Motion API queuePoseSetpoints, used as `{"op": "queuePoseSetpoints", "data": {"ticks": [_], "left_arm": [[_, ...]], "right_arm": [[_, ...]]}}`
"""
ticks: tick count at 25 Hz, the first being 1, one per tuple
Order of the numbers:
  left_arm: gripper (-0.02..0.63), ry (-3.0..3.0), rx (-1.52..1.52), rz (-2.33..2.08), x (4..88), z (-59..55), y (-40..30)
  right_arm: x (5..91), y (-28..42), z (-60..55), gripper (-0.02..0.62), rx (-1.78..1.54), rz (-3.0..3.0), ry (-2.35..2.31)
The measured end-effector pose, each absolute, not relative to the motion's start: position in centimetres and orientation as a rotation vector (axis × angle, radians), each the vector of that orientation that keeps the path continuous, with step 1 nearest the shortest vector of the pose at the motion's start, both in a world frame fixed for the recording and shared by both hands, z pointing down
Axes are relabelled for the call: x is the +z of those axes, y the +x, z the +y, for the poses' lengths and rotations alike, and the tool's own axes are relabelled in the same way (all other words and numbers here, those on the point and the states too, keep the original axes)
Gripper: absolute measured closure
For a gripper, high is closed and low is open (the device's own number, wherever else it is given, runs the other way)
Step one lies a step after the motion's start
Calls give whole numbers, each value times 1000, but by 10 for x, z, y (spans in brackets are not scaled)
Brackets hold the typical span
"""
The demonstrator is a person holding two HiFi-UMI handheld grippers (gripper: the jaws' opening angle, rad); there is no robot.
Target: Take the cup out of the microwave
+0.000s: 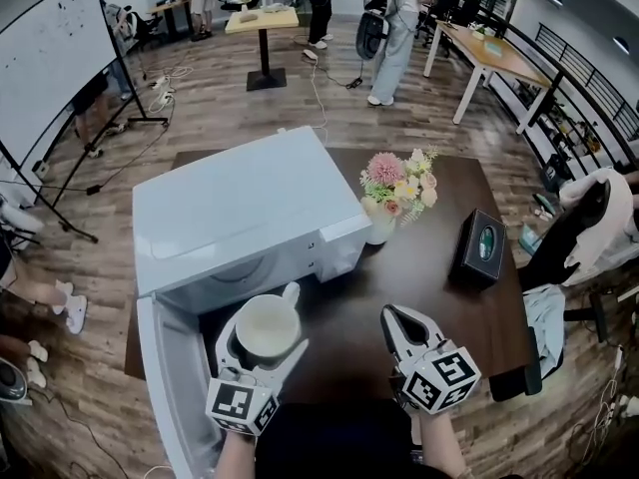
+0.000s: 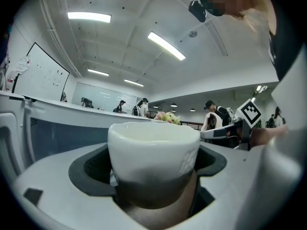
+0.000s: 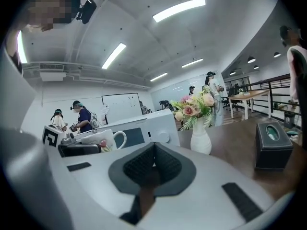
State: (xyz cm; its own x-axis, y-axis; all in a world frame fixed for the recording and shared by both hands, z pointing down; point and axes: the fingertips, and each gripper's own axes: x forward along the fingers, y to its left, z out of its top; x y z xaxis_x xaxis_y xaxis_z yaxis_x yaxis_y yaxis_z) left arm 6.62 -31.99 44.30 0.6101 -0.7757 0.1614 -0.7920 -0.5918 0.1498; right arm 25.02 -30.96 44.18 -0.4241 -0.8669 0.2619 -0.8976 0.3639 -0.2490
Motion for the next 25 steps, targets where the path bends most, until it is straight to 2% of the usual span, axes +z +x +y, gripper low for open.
{"op": "queuePoseSetpoints", "data": {"ticks": [25], "left_arm": [[126,2601,144,-1301,451,-310,74]], "right_arm": [[461,247,-288,601,631,-2499,1584]]}}
